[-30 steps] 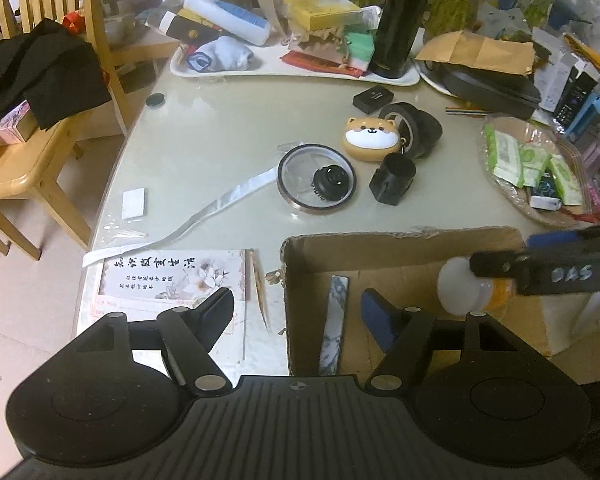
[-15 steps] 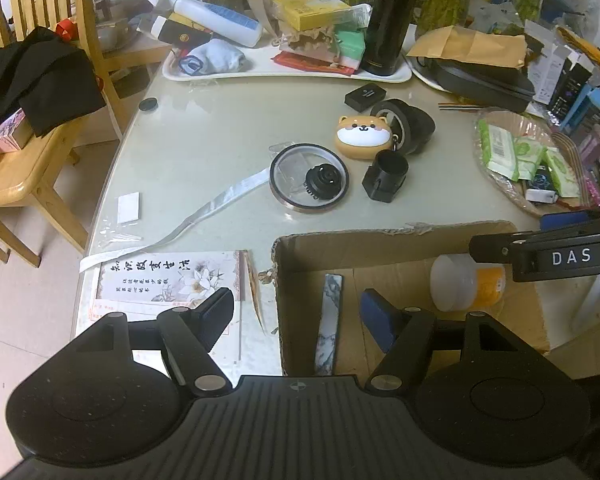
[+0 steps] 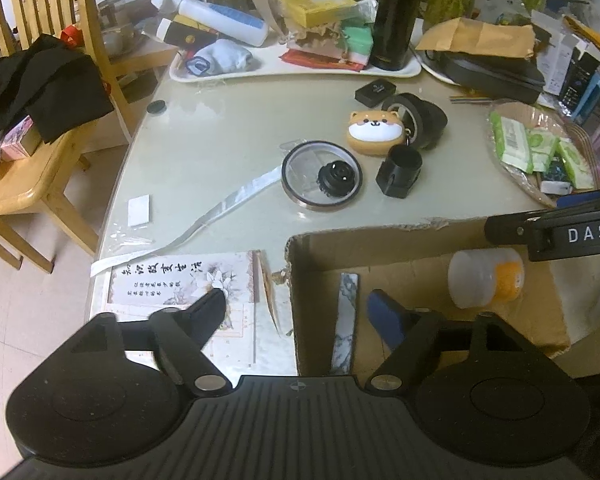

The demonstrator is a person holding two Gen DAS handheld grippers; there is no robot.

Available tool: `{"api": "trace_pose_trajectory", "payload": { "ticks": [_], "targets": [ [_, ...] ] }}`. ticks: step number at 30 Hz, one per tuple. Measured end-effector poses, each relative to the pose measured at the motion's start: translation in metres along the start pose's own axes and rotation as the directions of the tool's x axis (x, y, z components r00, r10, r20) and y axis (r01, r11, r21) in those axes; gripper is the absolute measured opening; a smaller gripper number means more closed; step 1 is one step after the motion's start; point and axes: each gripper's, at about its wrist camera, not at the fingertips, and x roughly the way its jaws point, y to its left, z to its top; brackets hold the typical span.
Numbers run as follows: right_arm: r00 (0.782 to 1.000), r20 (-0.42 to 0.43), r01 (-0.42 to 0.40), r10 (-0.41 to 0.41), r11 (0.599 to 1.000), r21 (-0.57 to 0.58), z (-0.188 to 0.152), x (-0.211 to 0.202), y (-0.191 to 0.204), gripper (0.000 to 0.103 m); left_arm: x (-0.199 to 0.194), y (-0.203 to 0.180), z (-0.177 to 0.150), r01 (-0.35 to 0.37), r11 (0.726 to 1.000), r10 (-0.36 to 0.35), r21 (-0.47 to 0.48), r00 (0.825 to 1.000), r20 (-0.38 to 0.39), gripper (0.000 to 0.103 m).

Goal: Organize rigid objects
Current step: 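Open the left tool to drop the strip while the right tool releases the jar into the box, then move the right tool to the black hexagonal cup and grasp it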

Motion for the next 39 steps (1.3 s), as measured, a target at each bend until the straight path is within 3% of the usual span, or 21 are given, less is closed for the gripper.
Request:
{"api": "trace_pose_trajectory", "payload": {
  "ticks": [12, 18, 22, 29, 35, 39],
  "targets": [
    [1.000, 0.017, 0.020, -0.020, 1.000, -0.024, 0.018, 0.012, 0.001, 0.103, -0.002, 0.021, 0.040, -0.046, 0.999, 0.046, -0.006, 0.997, 0.054, 0.083],
    [1.000, 0.029, -0.011, 0.012, 0.999, -0.037, 0.029, 0.021, 0.004, 0.103, 0.008, 0.033, 0.066, -0.061, 0.998, 0.062, -0.017, 0.996, 0.061, 0.083],
    [0.999, 0.036, -0.038, 0.040, 0.997, -0.060, 0.036, 0.030, 0.005, 0.103, 0.008, 0.039, 0.067, -0.095, 0.995, 0.097, -0.025, 0.991, 0.093, 0.083],
    [0.997, 0.031, -0.061, 0.064, 0.995, -0.083, 0.051, 0.058, 0.007, 0.102, 0.010, 0.041, 0.069, -0.072, 0.997, 0.070, 0.025, 0.994, 0.083, 0.083],
    [0.997, 0.036, -0.061, 0.067, 0.986, -0.158, 0.055, 0.082, 0.018, 0.090, 0.007, 0.043, 0.069, -0.038, 0.999, 0.035, 0.024, 0.992, 0.117, 0.083],
    [0.998, 0.041, -0.049, 0.057, 0.981, -0.188, 0.061, 0.097, 0.022, 0.075, 0.007, 0.039, 0.068, -0.044, 0.998, 0.037, 0.049, 0.991, 0.126, 0.083]
  ]
}}
